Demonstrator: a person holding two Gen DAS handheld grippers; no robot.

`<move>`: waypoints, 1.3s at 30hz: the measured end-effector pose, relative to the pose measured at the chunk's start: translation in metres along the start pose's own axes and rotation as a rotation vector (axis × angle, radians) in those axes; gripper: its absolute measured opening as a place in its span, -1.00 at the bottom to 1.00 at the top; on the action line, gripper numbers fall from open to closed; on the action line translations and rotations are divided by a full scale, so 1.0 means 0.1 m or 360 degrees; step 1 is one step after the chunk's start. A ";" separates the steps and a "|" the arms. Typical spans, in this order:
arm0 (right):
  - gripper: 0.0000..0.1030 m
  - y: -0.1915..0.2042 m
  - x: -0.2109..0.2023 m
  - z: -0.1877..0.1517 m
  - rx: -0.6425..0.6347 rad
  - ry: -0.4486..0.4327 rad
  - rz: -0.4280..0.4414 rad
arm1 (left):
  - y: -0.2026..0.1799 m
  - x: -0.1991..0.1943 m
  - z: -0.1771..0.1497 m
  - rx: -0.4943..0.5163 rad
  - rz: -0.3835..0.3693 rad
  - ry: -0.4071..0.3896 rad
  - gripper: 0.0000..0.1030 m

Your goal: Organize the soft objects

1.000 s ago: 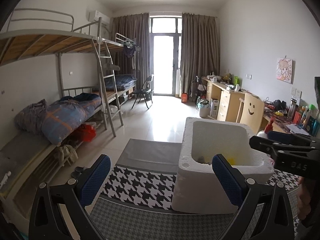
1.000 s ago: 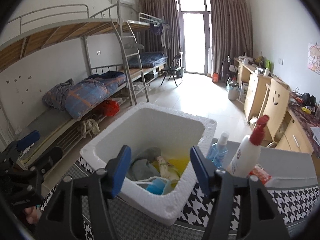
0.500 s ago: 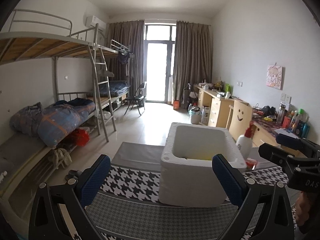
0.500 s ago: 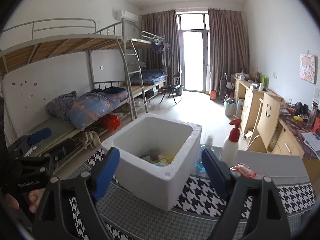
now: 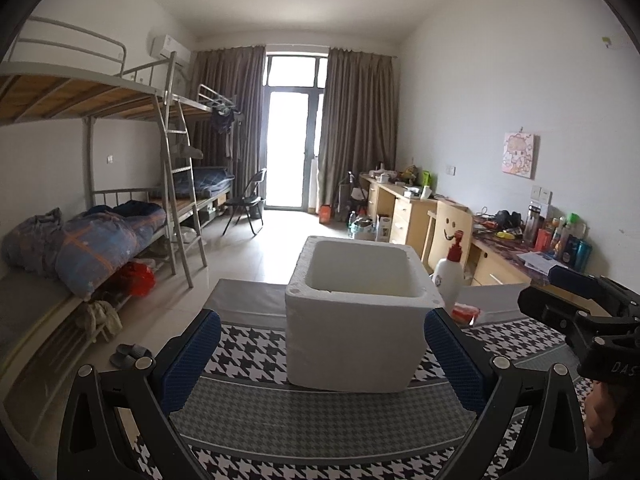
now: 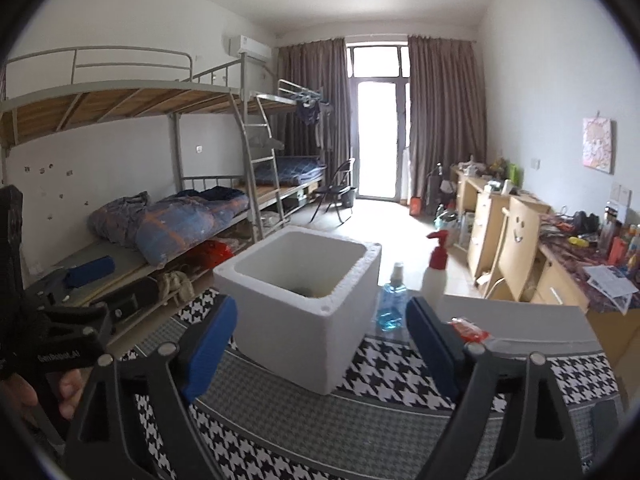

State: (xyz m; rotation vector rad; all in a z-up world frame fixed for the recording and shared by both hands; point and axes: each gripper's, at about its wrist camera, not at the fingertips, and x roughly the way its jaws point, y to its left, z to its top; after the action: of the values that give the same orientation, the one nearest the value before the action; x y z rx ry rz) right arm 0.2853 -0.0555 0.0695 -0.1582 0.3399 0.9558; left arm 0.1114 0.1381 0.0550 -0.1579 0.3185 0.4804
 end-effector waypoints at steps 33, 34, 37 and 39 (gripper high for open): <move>0.84 0.01 -0.67 -0.96 0.0171 -0.0135 -0.0248 | -0.29 -0.43 -0.75 0.0051 -0.0094 -0.0065 0.98; 0.85 0.01 -0.68 -0.98 0.0187 -0.0136 -0.0239 | -0.29 -0.45 -0.76 0.0053 -0.0091 -0.0066 0.98; 0.89 0.02 -0.72 -1.03 0.0205 -0.0142 -0.0227 | -0.30 -0.51 -0.80 0.0057 -0.0098 -0.0083 0.98; 0.91 0.04 -0.75 -1.06 0.0199 -0.0152 -0.0229 | -0.32 -0.55 -0.82 0.0059 -0.0102 -0.0096 0.98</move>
State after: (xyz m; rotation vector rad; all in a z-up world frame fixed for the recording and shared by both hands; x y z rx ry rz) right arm 0.2195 -0.1404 -0.0034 -0.0221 0.2951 0.7944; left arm 0.0587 0.0683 -0.0012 -0.1173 0.2625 0.4146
